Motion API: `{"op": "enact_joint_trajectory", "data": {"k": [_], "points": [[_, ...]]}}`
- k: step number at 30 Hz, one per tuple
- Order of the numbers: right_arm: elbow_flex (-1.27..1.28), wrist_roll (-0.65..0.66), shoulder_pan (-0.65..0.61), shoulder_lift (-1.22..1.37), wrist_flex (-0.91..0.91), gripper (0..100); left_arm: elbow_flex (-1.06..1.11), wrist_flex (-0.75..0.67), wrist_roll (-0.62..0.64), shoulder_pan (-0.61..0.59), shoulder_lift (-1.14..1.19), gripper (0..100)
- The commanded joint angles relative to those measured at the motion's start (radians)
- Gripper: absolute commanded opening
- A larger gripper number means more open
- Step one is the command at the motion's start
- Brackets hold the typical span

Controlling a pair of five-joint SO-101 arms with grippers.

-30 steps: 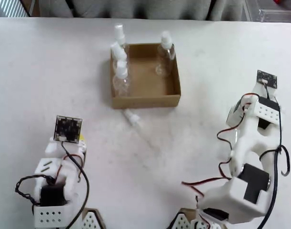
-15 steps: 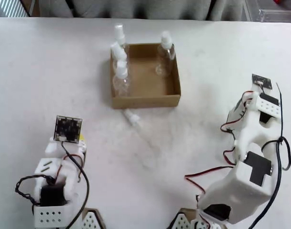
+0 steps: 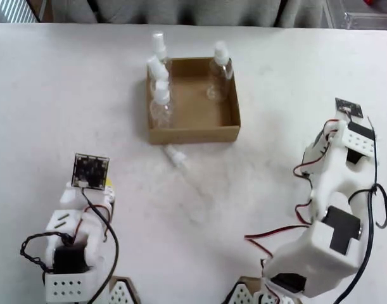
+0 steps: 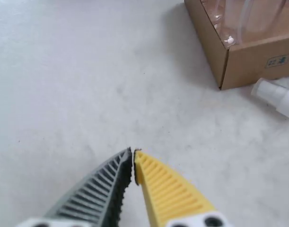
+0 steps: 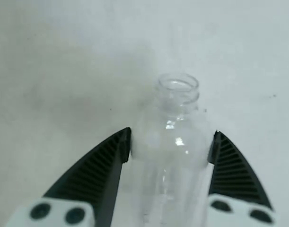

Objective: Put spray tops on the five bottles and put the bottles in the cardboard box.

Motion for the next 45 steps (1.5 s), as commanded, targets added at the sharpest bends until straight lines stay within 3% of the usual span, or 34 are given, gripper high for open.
{"op": "enact_joint_trajectory", "data": {"k": [1,12,17,23,28,37,45], "points": [[-0.052,0.028,0.001,-0.093,0.030,26.5,-0.003,0.003,-0.012,-0.008,-0.005,2],[-0.044,-0.005,0.001,-0.130,0.061,27.2,-0.003,0.003,-0.012,-0.008,-0.005,2],[-0.048,-0.083,0.005,-0.130,0.059,27.2,-0.003,0.003,-0.012,-0.008,-0.005,2],[-0.043,-0.083,0.007,-0.127,0.021,19.4,-0.003,0.003,-0.012,-0.010,-0.005,2],[-0.048,-0.060,0.004,-0.062,0.022,25.3,-0.003,0.003,-0.012,-0.010,-0.005,2],[-0.052,-0.035,0.005,0.038,-0.018,25.3,-0.003,0.003,-0.014,-0.010,-0.005,2],[-0.052,-0.034,0.007,0.039,-0.019,14.8,-0.003,0.003,-0.014,-0.010,-0.005,2]]}}
